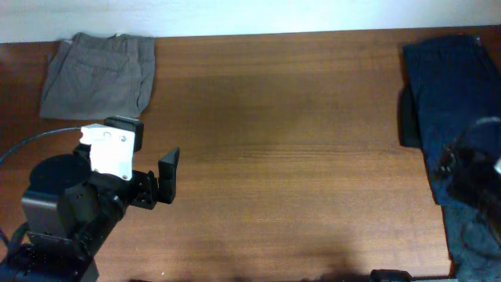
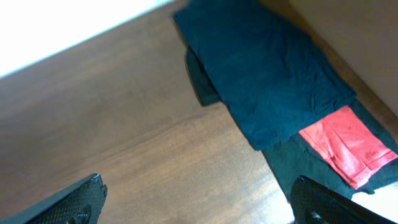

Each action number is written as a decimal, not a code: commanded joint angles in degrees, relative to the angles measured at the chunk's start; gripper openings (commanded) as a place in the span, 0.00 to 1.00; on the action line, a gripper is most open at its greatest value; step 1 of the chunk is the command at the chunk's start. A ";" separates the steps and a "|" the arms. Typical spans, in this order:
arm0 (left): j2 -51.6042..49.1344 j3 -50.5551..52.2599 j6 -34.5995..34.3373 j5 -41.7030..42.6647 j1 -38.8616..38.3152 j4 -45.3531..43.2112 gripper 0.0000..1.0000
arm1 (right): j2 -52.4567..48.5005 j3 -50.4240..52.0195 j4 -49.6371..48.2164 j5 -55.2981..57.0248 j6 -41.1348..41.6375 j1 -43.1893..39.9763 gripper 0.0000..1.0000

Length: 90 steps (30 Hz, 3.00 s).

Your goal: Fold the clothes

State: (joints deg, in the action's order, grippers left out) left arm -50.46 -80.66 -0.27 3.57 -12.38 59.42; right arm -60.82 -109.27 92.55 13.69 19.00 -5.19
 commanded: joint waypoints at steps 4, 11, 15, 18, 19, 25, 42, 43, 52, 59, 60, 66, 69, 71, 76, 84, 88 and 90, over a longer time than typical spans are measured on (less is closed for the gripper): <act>-0.09 0.59 -0.55 -0.61 -0.22 0.07 0.99 | 6.03 0.09 1.40 0.37 -0.13 0.31 0.99; -0.09 0.59 -0.55 -0.61 -0.22 0.07 0.99 | 16.11 10.56 -7.93 -3.82 -0.11 0.31 0.99; -0.09 0.59 -0.55 -0.61 -0.22 0.07 0.99 | 24.70 24.44 -18.18 -5.99 -0.11 0.31 0.99; -0.09 0.59 -0.55 -0.61 -0.22 0.07 0.99 | 31.85 38.14 -27.54 -7.58 -0.11 0.31 0.99; -0.09 0.59 -0.55 -0.63 -0.22 0.09 0.99 | 34.07 42.60 -30.58 -7.96 -0.11 0.31 0.99; -0.09 0.59 -0.55 -0.61 -0.22 0.09 0.99 | 44.76 65.18 -47.54 -10.99 0.68 0.33 0.99; -0.09 0.59 -0.55 -0.61 -0.22 0.09 0.99 | 60.61 98.84 -78.71 -10.88 7.02 4.81 0.99; -0.09 0.59 -0.55 -0.61 -0.22 0.09 0.99 | 60.61 99.80 -80.35 -10.88 7.02 4.81 0.99; -0.09 0.59 -0.55 -0.61 -0.22 0.09 0.99 | 60.61 104.41 -87.06 -10.91 6.95 4.83 0.99; -0.09 0.59 -0.55 -0.61 -0.22 0.09 0.99 | 60.61 107.91 -93.04 -10.99 4.37 4.85 0.99; -0.09 0.59 -0.55 -0.61 -0.22 0.09 0.99 | 60.61 108.65 -94.55 -11.47 3.63 4.85 0.99; -0.09 0.59 -0.55 -0.61 -0.22 0.09 0.99 | 60.61 108.96 -94.90 -11.56 0.70 4.92 0.99; -0.09 0.59 -0.55 -0.61 -0.22 0.09 0.99 | 60.61 108.96 -93.77 -11.56 -0.39 4.92 0.99; -0.09 0.59 -0.55 -0.61 -0.22 0.09 0.99 | 60.61 108.96 -91.41 -11.54 -0.44 4.92 0.99; -0.09 0.59 -0.55 -0.61 -0.22 0.09 0.99 | 60.61 108.96 -88.02 -11.61 -1.07 4.85 0.99; -0.09 0.59 -0.55 -0.61 -0.22 0.13 0.99 | 60.57 108.96 -88.02 -11.61 -1.01 4.81 0.99; -0.09 0.59 -0.55 -0.61 -0.22 0.28 0.99 | 60.57 108.96 -88.02 -11.61 -1.01 4.81 0.99; -0.09 0.59 -0.55 -0.61 -0.22 0.28 0.99 | 60.57 108.96 -88.02 -11.61 -1.03 4.81 0.99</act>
State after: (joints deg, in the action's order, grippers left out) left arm -50.52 -80.12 -0.27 3.57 -12.38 59.64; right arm -0.80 -0.58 3.97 2.39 18.76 -0.91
